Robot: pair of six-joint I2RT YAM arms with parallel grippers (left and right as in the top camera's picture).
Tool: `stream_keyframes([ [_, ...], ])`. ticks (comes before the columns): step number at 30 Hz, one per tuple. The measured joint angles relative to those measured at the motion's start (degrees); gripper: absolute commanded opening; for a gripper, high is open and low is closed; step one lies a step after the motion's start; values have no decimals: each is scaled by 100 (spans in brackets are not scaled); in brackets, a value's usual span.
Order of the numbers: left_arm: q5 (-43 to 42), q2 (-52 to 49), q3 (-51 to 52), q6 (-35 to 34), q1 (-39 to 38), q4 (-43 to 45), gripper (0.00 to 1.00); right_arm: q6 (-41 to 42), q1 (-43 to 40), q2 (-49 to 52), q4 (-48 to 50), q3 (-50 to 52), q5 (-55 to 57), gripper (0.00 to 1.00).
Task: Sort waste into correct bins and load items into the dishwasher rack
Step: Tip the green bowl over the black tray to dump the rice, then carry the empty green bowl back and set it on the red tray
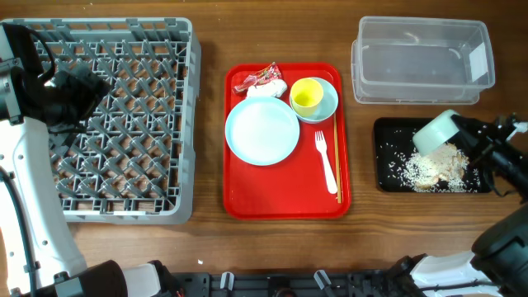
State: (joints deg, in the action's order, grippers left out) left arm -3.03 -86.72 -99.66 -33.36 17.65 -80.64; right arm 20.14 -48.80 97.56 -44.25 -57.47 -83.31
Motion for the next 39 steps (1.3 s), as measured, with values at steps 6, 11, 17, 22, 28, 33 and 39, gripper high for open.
stream_keyframes([
  [6,0,0,0,0,0,0,100,-433,101,0,26,-9,-219,4],
  [11,0,0,0,0,0,0,100,-804,658,-151,-35,-9,251,4],
  [17,0,0,0,0,0,0,100,-680,2251,-1408,133,-9,1751,4],
  [22,0,0,0,0,0,2,100,39,4468,-2562,323,-11,3786,4],
  [28,-2,0,0,0,0,0,100,811,7040,-2627,470,-11,5917,4],
  [33,0,0,0,0,0,2,100,1137,8686,-2061,874,-11,6666,4],
  [39,-2,0,0,0,0,2,100,1379,9512,-955,1340,-11,7058,4],
])
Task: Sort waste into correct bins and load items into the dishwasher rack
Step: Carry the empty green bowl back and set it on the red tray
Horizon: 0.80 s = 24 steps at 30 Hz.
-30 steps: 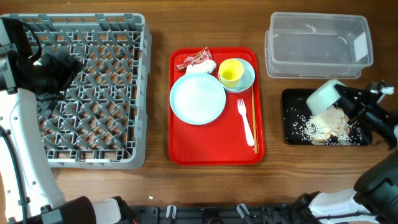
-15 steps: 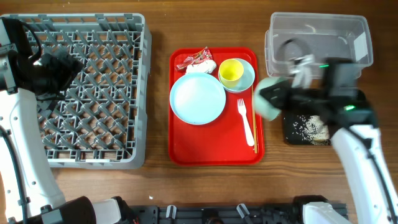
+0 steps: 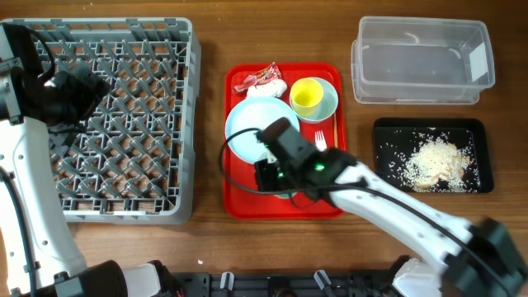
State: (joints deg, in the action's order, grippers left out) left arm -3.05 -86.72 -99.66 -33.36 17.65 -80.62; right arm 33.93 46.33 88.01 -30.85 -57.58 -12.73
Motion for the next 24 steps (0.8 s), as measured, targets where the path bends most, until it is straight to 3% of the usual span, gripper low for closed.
stream_keyframes([
  [3,2,0,0,0,0,0,100,94,13,382,103,0,-9,5],
  [5,2,0,0,0,0,0,100,107,13,413,92,2,-74,10],
  [12,2,0,0,0,0,-2,100,173,15,413,114,2,-649,59],
  [17,2,0,0,0,0,0,100,70,13,411,-31,-103,-1021,80],
  [22,2,0,0,0,0,-2,100,-234,-229,105,-992,-946,-841,100],
  [24,2,0,0,0,0,-2,100,-284,-487,-146,-1423,-1386,-560,100],
])
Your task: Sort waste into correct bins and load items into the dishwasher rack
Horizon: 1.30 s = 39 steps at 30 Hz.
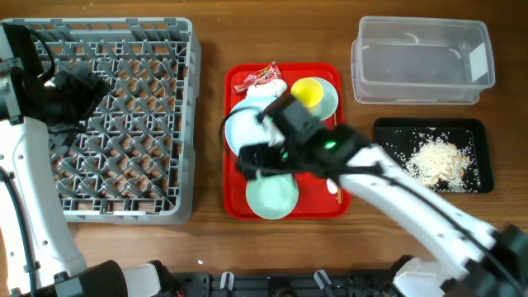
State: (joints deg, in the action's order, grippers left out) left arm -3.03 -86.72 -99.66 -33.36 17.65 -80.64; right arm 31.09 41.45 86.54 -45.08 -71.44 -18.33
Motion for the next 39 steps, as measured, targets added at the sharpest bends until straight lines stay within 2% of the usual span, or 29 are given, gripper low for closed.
stream_keyframes([
  [4,0,0,0,0,0,2,100,-55,-879,-658,-507,-671,787,100],
  [5,0,0,0,0,0,0,100,-59,-1399,-975,-608,-750,1180,100],
  [8,0,0,0,0,0,4,100,-74,-2111,-1325,-804,-758,1801,100],
  [12,0,0,0,0,0,0,100,-76,-3285,-1458,-1128,-758,2653,100],
  [19,0,0,0,0,0,0,100,-74,-4697,-1368,-1311,-758,3169,100],
  [22,0,0,0,0,0,0,100,-76,-4927,-1161,-1296,-758,3237,100],
  [35,-20,0,0,0,0,-4,100,-76,-4933,-588,-1294,-756,3239,100],
  [39,-686,0,0,22,-2,-280,100,-76,-4933,-564,-1294,-756,3239,100],
])
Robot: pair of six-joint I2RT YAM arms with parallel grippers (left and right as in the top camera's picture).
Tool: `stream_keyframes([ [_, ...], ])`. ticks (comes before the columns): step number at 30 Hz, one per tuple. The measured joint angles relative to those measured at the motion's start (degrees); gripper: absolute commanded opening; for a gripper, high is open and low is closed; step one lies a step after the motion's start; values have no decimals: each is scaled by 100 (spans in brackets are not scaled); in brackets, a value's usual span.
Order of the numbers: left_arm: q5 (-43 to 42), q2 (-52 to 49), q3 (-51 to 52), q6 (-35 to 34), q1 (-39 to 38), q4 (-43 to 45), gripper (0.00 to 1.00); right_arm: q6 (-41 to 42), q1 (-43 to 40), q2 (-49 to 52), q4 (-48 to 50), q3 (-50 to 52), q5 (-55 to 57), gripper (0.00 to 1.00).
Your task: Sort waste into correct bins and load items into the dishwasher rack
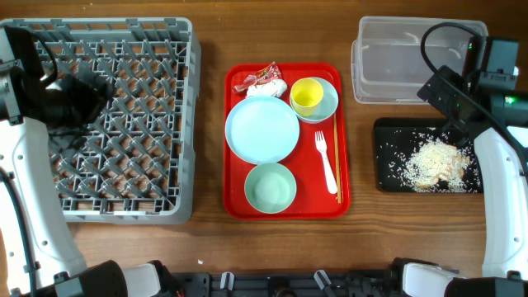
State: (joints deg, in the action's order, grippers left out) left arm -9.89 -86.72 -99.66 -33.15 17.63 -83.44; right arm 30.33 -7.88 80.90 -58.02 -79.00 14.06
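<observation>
On the red tray point(234, 195) lie a pale green plate point(262, 129), an empty pale green bowl point(271, 187) at the tray's front, a yellow cup point(307, 96) standing in a second bowl point(331, 106), a red and white wrapper point(257, 78), a white fork point(325, 158) and chopsticks point(337, 165). The grey dishwasher rack point(186, 124) stands at the left, with my left gripper point(86, 97) over its left part. My right gripper point(437, 89) hangs between the clear bin point(417, 62) and the black tray point(386, 136) of rice point(437, 162). Both jaws are too dark to read.
The clear bin at the back right holds nothing I can make out. The black tray sits just in front of it. My right arm runs down the right edge of the table, my left arm down the left edge past the rack.
My right arm was stretched over the red tray with the pale green bowl under its gripper. Now the bowl rests alone at the tray's front, and the gripper is back at the right by the clear bin.
First my right gripper held the pale green bowl tilted over the black tray of rice. Then the arm reached across to the red tray, with the bowl at the tray's front. Now the bowl stands there empty and the arm has returned right. The left arm stayed over the rack.
</observation>
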Motion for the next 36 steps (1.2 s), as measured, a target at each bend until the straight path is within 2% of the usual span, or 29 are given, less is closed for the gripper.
stream_keyframes([
  [3,-970,0,0,319,-175,-15,100,0,0,0,0,0,0,100],
  [6,-1725,0,0,693,-761,4,100,0,0,0,9,0,0,100],
  [10,-2063,-7,7,929,-2155,376,100,0,0,0,15,0,0,99],
  [14,-1716,-101,7,1012,-3582,914,100,0,0,0,15,0,2,100],
  [18,-551,-540,9,678,-5016,1043,99,0,0,0,15,0,13,100],
  [20,-74,-807,11,518,-5368,1036,89,0,0,0,15,0,13,100],
  [22,227,-1137,11,402,-5661,1025,73,0,0,0,15,0,13,100],
  [24,393,-1449,13,254,-5855,968,64,0,0,0,15,0,13,100],
  [29,577,-2111,33,166,-5995,682,64,0,0,2,15,0,13,100],
  [36,236,-2730,162,42,-6284,745,61,0,0,0,15,0,15,99],
])
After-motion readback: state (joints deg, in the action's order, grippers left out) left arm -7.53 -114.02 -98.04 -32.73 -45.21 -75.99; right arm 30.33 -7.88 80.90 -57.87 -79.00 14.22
